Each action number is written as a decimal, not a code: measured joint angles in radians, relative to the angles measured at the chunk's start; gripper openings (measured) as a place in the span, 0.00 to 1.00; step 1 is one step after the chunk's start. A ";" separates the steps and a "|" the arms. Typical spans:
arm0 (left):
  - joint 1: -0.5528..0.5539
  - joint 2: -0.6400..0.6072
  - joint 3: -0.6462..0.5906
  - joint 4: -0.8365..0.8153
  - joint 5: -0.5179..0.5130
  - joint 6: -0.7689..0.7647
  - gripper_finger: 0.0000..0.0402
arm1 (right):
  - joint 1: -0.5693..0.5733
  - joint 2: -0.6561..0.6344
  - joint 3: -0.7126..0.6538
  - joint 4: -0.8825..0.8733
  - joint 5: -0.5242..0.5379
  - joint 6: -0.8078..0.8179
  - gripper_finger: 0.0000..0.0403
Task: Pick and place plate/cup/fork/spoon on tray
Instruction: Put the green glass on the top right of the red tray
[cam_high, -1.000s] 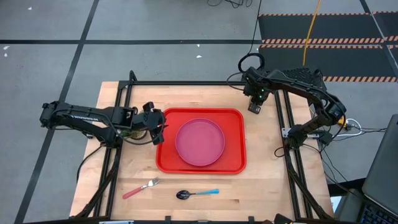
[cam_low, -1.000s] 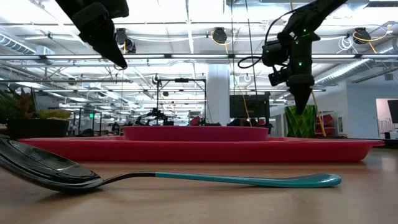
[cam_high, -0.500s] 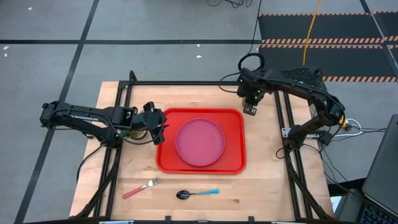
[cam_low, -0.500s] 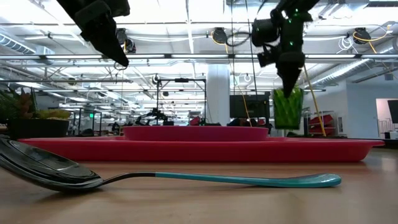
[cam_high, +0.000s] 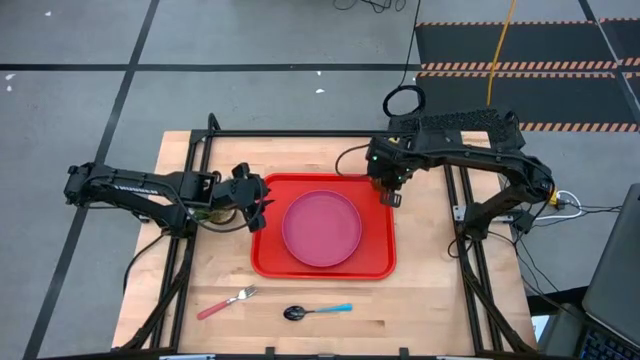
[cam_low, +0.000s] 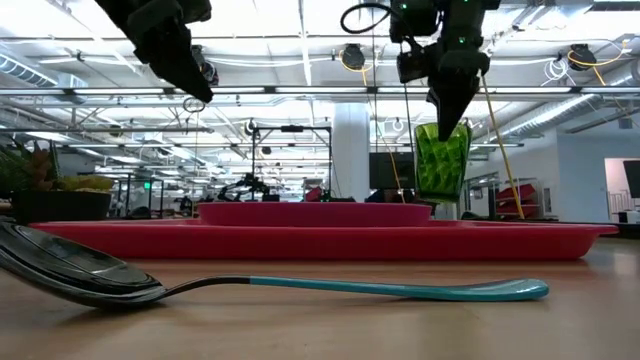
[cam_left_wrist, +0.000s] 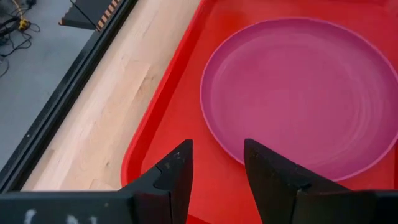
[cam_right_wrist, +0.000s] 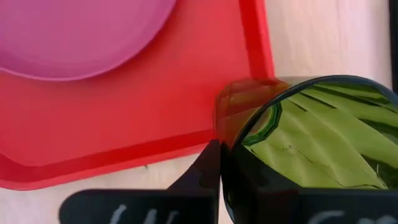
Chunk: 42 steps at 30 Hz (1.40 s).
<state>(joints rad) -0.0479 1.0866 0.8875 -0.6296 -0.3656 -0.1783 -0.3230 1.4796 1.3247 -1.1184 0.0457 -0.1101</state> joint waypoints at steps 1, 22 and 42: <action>0.000 0.000 0.000 0.004 0.000 0.000 0.36 | 0.010 0.004 0.000 0.010 -0.003 0.004 0.00; 0.000 0.000 -0.007 -0.003 0.000 0.021 0.36 | 0.044 0.242 0.156 -0.048 -0.070 -0.052 0.00; 0.000 0.000 -0.038 -0.005 0.001 -0.008 0.36 | 0.044 0.251 0.155 -0.056 -0.047 -0.014 0.00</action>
<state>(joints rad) -0.0479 1.0866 0.8497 -0.6346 -0.3649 -0.1864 -0.2794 1.7306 1.4799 -1.1748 -0.0010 -0.1239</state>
